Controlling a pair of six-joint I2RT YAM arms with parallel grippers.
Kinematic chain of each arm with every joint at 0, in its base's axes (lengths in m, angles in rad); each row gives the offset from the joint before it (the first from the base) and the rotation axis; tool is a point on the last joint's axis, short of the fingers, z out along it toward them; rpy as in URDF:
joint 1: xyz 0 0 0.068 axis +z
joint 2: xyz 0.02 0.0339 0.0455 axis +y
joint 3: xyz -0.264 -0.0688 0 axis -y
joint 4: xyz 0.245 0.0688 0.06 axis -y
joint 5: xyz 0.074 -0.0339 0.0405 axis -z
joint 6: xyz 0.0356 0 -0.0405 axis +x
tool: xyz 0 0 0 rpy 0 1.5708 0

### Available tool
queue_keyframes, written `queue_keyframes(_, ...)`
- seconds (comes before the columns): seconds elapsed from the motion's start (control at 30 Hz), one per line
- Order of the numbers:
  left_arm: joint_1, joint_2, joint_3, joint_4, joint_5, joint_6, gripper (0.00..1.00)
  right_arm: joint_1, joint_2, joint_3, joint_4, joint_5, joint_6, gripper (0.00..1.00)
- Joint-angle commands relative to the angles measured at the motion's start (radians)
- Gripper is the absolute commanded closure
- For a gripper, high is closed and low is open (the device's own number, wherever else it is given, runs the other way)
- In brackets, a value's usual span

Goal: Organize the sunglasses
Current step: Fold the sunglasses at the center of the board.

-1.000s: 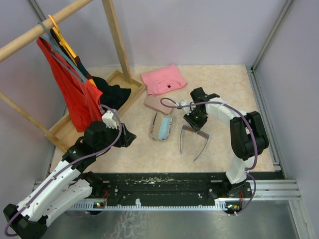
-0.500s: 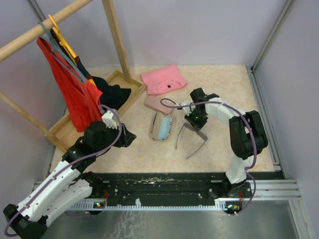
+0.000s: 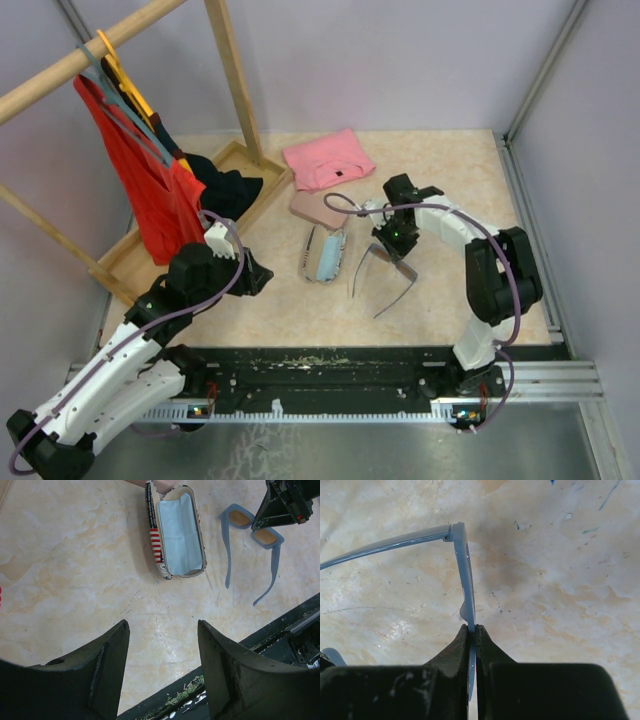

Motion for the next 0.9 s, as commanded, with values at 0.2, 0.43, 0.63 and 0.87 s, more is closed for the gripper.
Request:
queue_keyframes(0.2,0.005,0.000,0.012,0.018,0.010,0.015,0.37,-0.006,-0.168,0.053,-0.025,0.074,0.146,1.00)
queue_keyframes(0.43,0.004,0.005,0.012,0.017,-0.001,0.010,0.37,-0.002,-0.263,0.030,0.017,0.143,0.356,1.00)
queue_keyframes(0.63,0.005,0.056,0.040,0.007,0.001,0.007,0.38,0.008,-0.446,-0.090,0.157,0.139,0.620,1.00)
queue_keyframes(0.87,0.001,0.140,0.063,0.021,0.067,-0.016,0.40,0.009,-0.623,-0.235,0.188,0.215,0.907,1.00)
